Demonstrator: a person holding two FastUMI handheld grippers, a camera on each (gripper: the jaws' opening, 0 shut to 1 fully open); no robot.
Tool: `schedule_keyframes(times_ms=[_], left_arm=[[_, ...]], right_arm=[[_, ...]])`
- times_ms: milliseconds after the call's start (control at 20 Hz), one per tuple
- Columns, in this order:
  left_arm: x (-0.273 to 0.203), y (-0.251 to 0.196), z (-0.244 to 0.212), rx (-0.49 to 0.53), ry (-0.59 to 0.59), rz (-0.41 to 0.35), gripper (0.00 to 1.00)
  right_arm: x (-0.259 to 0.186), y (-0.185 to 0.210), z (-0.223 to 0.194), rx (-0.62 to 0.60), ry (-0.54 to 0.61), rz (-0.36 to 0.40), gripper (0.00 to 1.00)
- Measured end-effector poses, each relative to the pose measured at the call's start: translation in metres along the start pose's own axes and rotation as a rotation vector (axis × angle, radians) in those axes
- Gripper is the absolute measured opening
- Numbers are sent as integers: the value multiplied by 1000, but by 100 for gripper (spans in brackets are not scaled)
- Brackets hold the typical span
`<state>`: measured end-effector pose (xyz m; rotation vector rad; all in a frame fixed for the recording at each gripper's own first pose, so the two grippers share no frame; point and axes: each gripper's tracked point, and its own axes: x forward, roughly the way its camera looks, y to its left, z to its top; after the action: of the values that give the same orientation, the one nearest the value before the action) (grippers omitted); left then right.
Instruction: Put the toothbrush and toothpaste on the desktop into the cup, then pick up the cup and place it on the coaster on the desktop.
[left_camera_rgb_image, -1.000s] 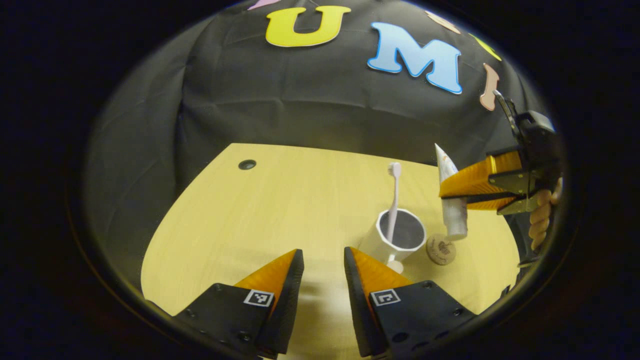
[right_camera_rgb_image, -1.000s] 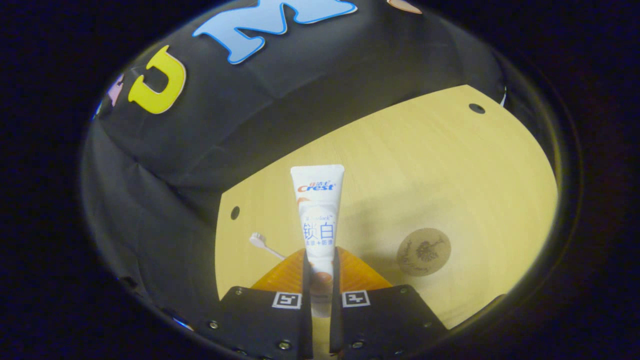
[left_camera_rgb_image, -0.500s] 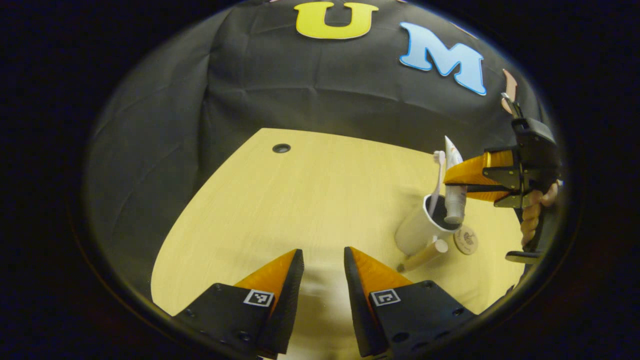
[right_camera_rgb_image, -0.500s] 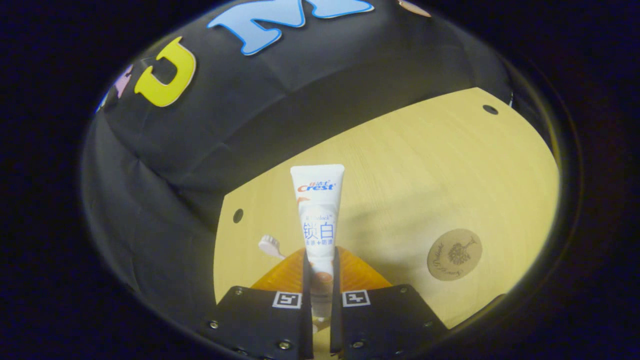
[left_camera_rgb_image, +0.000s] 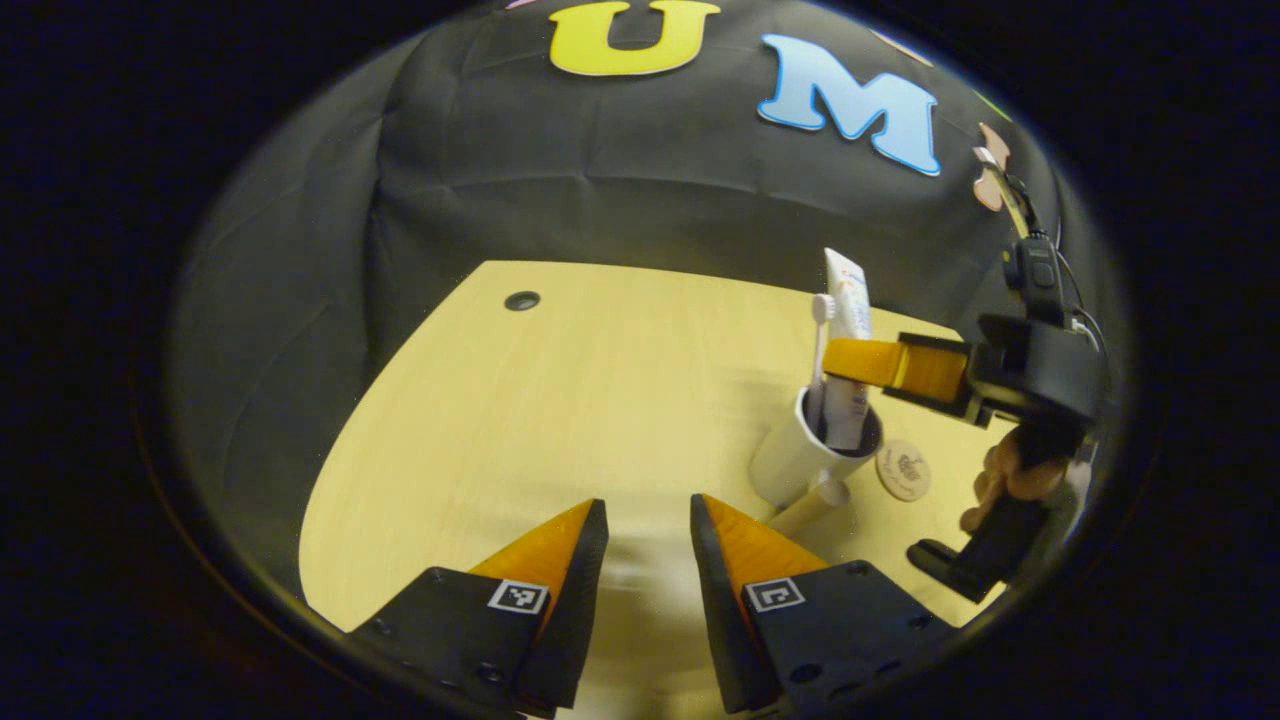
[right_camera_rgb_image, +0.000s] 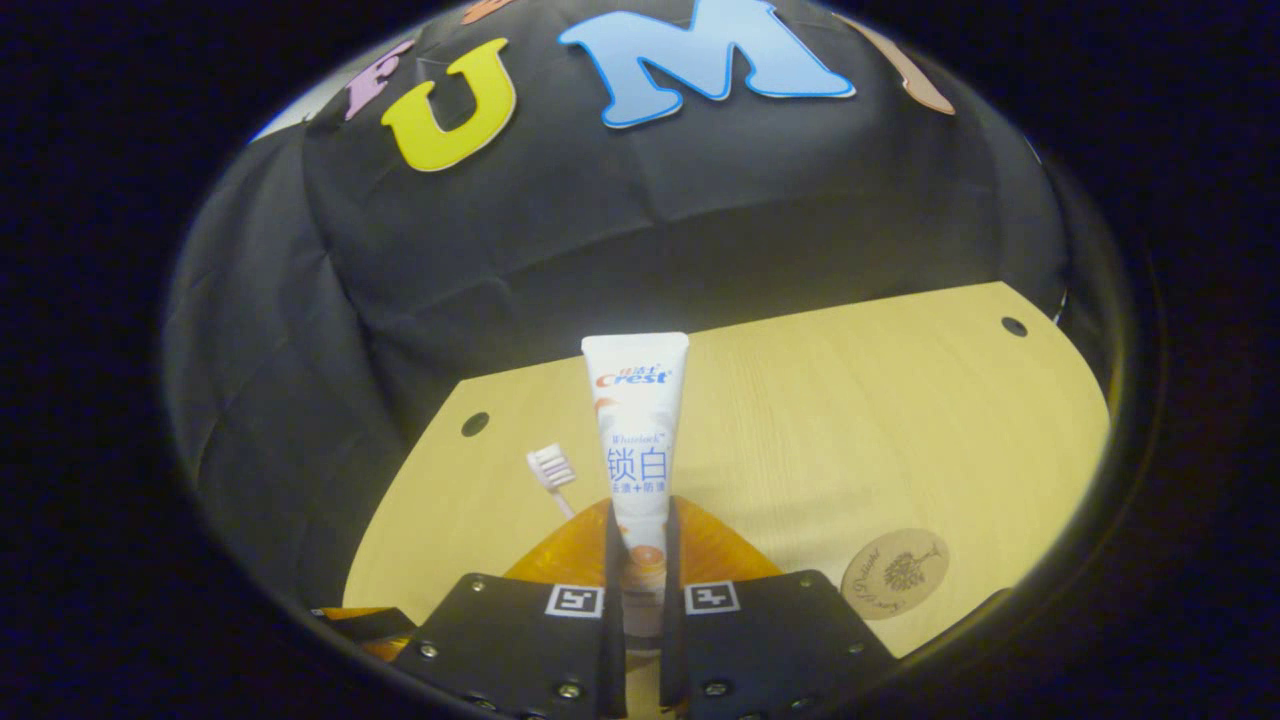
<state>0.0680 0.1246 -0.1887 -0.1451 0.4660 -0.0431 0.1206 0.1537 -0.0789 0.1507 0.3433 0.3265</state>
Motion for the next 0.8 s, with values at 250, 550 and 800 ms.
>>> schedule_keyframes(times_ms=[250, 550, 800], left_arm=[[13, -28, 6, 39, 10, -55, 64], [12, -38, 5, 62, 23, -72, 64], [10, -60, 2, 118, 59, -130, 64]], right_arm=[[2, -2, -1, -41, -11, 4, 27], [-21, -1, -5, -12, 16, 57, 43], [-55, -22, 14, -6, -26, 60, 43]])
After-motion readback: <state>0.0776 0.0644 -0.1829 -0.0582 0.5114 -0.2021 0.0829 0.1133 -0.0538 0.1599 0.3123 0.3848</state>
